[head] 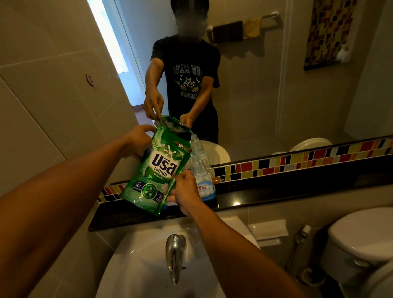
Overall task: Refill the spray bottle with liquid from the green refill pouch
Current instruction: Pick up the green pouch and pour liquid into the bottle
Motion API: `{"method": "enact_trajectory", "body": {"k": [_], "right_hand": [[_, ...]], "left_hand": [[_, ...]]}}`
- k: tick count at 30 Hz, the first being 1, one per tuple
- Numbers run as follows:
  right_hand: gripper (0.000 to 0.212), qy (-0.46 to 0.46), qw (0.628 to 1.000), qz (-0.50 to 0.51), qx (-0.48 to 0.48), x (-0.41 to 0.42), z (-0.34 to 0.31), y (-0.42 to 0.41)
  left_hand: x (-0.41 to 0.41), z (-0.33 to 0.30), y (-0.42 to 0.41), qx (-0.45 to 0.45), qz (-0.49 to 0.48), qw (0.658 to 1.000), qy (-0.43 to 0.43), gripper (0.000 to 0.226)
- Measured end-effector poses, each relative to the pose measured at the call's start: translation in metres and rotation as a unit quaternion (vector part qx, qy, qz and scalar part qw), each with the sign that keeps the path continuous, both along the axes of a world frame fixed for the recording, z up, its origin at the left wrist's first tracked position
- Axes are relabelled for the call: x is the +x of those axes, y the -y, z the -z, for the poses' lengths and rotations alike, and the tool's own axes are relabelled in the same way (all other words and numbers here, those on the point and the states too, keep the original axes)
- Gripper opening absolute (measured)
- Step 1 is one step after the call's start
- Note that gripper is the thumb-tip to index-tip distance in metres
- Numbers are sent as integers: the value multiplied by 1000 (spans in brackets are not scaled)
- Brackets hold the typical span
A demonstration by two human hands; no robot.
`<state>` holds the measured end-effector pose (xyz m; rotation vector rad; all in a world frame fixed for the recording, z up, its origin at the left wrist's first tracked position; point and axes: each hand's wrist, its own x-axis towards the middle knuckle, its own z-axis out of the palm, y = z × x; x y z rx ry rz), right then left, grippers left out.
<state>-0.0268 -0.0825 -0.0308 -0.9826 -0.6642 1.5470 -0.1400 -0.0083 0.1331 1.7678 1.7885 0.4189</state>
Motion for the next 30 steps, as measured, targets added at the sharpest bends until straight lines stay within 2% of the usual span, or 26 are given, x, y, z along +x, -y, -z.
{"method": "enact_trajectory", "body": {"k": [13,30], "right_hand": [[15,3,1000,7,0,-2,1,0],[14,17,1000,0,1,-1,7,-4]], "left_hand": [[0,-1,1,-9,1,1000,6,59],[3,0,6,-3,5,1000,20,69]]}}
